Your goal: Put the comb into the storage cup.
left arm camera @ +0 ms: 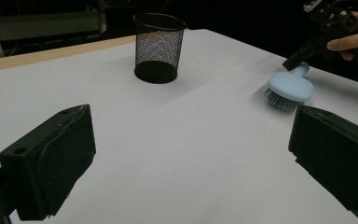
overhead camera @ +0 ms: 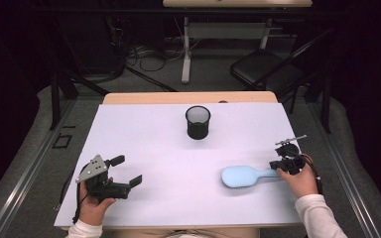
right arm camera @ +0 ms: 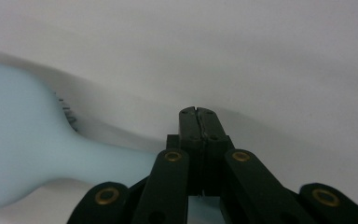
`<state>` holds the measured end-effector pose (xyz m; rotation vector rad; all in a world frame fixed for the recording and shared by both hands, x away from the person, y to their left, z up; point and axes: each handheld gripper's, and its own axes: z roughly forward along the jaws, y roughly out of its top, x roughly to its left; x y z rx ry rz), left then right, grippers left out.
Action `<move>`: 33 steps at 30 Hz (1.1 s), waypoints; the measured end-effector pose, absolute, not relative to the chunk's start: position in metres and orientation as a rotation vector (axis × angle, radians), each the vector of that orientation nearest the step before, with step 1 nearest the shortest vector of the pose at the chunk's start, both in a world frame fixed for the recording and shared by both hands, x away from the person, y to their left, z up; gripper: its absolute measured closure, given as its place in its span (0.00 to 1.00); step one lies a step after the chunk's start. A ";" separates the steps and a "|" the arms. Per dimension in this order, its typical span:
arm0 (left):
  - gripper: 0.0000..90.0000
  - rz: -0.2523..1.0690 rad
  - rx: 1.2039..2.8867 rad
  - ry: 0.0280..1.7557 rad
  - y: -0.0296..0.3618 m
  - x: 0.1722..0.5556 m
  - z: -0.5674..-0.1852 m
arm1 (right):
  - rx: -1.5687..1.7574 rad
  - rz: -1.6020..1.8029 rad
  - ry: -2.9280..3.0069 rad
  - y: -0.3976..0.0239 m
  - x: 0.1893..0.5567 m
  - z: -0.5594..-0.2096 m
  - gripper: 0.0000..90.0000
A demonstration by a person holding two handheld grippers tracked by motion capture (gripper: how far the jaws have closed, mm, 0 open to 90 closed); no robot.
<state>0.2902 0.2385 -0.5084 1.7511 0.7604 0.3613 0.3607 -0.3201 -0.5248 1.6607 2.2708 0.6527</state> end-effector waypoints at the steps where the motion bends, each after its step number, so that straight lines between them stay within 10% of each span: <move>1: 0.01 0.361 1.749 0.759 0.238 0.290 -0.509 | 1.661 0.651 2.275 -0.321 0.359 -0.525 1.00; 33: 0.01 0.365 1.752 0.750 0.238 0.290 -0.508 | 1.622 0.840 2.337 -0.305 0.292 -0.529 1.00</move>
